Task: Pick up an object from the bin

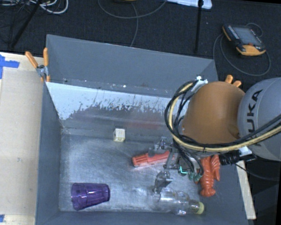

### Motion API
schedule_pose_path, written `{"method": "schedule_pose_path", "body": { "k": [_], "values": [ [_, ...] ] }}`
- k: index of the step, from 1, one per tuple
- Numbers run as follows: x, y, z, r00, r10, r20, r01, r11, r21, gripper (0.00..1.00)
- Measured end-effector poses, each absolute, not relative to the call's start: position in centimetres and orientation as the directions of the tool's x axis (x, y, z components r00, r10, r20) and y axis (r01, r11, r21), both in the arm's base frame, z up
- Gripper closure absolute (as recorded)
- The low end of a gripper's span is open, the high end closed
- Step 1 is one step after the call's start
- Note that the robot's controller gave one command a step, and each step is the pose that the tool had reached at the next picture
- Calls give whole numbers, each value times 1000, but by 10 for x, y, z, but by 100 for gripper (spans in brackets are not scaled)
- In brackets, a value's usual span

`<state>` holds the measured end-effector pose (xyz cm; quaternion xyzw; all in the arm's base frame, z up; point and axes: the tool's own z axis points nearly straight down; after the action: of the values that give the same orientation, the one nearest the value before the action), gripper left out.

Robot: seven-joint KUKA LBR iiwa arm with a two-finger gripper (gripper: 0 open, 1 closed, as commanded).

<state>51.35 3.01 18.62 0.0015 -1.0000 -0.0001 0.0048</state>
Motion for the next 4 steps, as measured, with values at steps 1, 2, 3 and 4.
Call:
{"method": "schedule_pose_path", "body": {
  "k": [1,2,3,4],
  "values": [
    [515,30,190,-1000,-2,2,-2,1000,0,0],
    [549,5,136,-997,-83,-4,-83,997,0,0],
    [595,-12,75,-960,-281,-4,-281,960,-1,0],
    [602,-30,71,-994,-108,-5,-108,994,3,0]
  ]
}}
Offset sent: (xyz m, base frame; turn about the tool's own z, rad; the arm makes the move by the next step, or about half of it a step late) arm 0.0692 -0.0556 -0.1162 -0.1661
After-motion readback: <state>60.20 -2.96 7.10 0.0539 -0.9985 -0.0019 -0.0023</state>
